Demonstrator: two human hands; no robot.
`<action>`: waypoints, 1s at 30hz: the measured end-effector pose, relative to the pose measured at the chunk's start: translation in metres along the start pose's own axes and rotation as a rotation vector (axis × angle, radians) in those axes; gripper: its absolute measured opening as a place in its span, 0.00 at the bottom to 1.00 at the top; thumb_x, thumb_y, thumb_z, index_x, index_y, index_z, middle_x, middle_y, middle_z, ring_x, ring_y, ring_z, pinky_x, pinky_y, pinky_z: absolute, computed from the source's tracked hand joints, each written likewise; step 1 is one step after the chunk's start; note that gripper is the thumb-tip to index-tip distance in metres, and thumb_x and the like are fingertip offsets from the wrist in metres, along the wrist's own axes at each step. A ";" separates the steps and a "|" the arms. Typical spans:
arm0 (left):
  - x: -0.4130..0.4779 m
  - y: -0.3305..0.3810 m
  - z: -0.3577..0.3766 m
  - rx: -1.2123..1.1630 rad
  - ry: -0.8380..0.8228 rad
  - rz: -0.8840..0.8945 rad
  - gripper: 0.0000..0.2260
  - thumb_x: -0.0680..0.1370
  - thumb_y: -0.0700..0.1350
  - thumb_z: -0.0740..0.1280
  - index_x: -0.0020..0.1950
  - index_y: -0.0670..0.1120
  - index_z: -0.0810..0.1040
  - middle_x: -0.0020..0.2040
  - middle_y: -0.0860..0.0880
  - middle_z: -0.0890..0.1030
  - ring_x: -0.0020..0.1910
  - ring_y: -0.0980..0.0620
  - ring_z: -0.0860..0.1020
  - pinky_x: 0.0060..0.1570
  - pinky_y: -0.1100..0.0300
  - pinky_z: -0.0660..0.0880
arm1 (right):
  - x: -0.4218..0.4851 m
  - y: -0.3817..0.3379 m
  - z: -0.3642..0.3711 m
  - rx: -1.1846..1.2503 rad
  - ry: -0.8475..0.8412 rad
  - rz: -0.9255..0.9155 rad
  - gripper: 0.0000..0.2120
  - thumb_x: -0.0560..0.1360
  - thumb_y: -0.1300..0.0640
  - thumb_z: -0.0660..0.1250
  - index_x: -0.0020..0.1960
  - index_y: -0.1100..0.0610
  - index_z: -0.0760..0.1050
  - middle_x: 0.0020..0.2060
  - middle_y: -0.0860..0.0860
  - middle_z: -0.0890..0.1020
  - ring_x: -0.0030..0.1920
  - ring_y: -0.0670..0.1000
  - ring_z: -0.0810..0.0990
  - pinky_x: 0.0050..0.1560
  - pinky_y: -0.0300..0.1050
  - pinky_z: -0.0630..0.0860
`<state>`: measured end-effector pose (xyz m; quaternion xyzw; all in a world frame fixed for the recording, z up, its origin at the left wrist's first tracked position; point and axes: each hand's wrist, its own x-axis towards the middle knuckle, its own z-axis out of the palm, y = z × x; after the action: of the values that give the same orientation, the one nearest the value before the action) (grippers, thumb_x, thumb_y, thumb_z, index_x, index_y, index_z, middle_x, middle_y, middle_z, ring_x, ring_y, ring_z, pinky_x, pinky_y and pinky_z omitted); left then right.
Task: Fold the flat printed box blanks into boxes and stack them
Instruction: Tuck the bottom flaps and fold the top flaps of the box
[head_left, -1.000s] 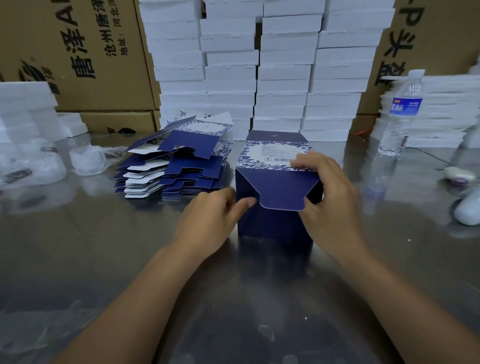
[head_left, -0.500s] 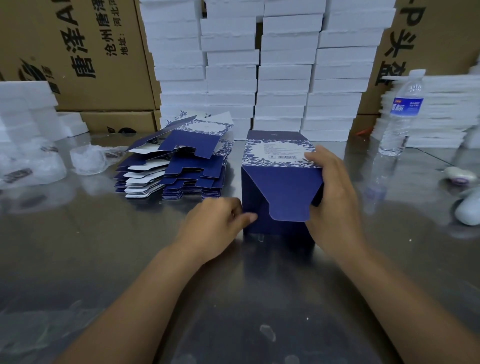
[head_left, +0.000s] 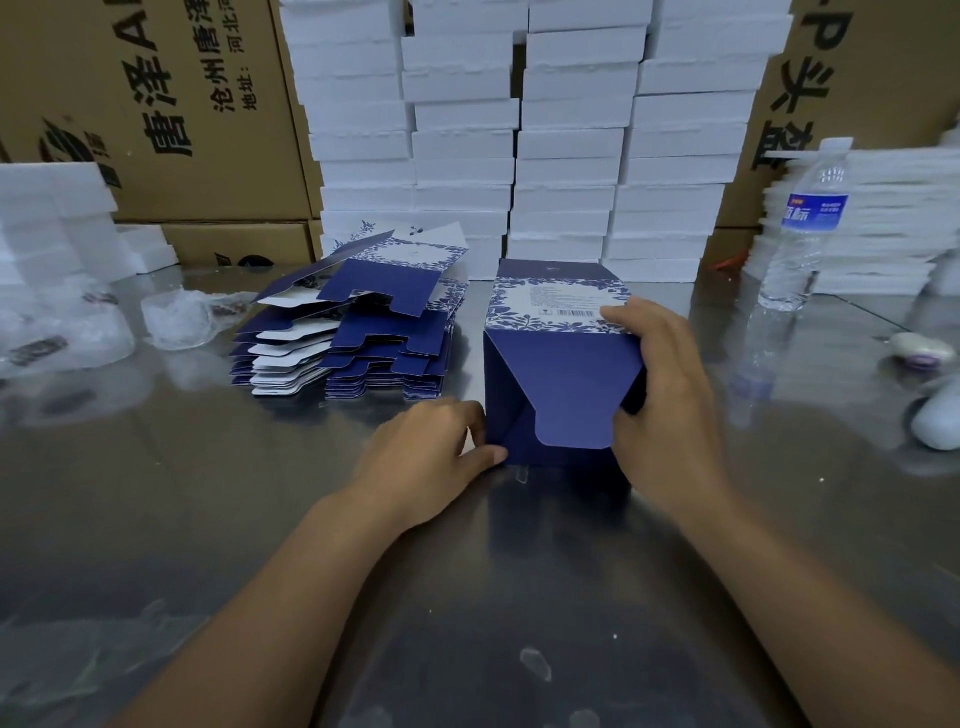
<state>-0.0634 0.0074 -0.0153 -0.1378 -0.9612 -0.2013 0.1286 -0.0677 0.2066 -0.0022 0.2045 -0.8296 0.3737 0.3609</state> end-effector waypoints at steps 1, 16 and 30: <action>-0.001 0.000 0.000 0.016 -0.007 0.007 0.10 0.77 0.56 0.64 0.44 0.51 0.73 0.38 0.57 0.71 0.40 0.54 0.71 0.36 0.59 0.65 | 0.000 0.000 0.000 -0.003 0.001 0.001 0.30 0.66 0.73 0.70 0.66 0.60 0.68 0.67 0.57 0.68 0.64 0.53 0.68 0.57 0.44 0.70; 0.000 -0.002 -0.001 -0.092 0.071 -0.069 0.12 0.75 0.49 0.70 0.35 0.53 0.70 0.35 0.55 0.73 0.35 0.57 0.71 0.33 0.63 0.64 | 0.003 -0.002 0.007 0.547 0.115 0.221 0.26 0.73 0.67 0.55 0.59 0.39 0.70 0.60 0.39 0.76 0.58 0.36 0.75 0.59 0.36 0.72; -0.004 0.021 -0.009 -0.692 0.378 0.145 0.16 0.75 0.59 0.60 0.63 0.68 0.68 0.57 0.56 0.70 0.59 0.59 0.72 0.59 0.69 0.67 | 0.003 -0.007 0.005 0.215 0.190 0.087 0.12 0.69 0.51 0.74 0.51 0.43 0.76 0.52 0.46 0.71 0.57 0.50 0.73 0.58 0.31 0.68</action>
<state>-0.0515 0.0211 -0.0009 -0.2012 -0.7838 -0.5252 0.2634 -0.0680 0.1981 0.0008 0.1695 -0.7551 0.4935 0.3971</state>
